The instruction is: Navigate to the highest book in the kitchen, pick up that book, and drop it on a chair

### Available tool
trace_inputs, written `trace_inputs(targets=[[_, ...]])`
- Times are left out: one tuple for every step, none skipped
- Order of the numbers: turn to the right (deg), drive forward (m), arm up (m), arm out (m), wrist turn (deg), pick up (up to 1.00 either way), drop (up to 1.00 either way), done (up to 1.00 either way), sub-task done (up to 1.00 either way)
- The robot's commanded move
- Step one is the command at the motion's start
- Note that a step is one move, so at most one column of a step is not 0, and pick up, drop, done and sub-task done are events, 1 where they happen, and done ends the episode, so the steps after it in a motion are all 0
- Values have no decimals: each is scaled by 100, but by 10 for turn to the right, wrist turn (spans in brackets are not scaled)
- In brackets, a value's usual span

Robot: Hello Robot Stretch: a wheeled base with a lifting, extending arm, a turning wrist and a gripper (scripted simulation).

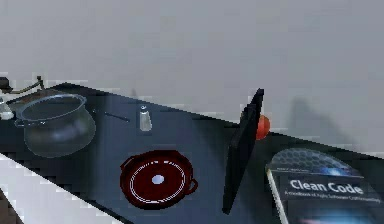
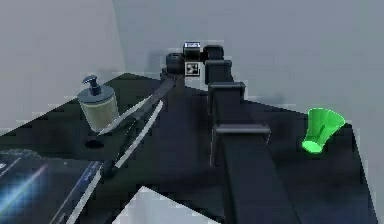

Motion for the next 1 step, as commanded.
trace_inputs(targets=[[0,0,0,-32,0,0,0,0,0]])
